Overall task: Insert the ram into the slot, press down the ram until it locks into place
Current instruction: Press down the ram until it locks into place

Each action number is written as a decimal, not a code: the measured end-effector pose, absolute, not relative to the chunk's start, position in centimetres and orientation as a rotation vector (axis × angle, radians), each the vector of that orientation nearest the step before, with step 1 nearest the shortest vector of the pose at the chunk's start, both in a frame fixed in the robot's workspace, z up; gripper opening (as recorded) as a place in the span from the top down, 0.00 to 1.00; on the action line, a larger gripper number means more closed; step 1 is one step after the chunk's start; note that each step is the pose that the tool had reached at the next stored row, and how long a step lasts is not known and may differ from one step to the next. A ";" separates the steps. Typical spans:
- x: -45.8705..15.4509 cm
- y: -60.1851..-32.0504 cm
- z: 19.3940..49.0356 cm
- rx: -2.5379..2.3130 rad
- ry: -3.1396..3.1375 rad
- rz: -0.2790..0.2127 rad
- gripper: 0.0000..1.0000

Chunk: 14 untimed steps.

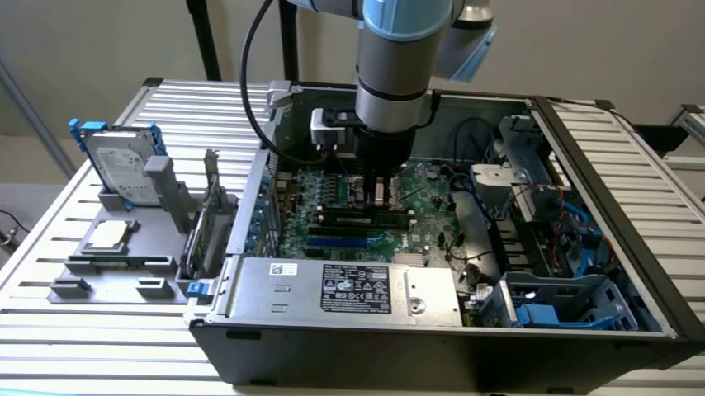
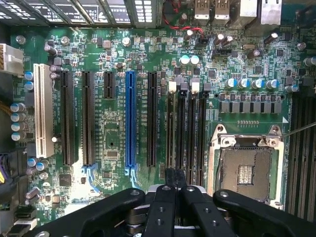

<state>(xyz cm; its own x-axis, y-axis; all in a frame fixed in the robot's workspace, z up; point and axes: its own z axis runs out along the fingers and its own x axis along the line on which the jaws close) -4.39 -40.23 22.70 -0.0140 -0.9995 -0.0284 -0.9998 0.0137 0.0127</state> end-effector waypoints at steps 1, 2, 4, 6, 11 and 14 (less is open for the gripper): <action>-4.4 -40.2 22.6 -2.198 2.229 0.045 0.90; -4.4 -40.2 22.6 -2.198 2.229 0.045 0.90; -4.4 -40.2 22.5 -2.198 2.228 0.046 0.90; -4.4 -40.2 22.5 -2.197 2.228 0.046 0.90; -4.4 -40.2 22.6 -2.197 2.228 0.046 0.90; -4.4 -40.2 23.1 -2.197 2.228 0.047 0.90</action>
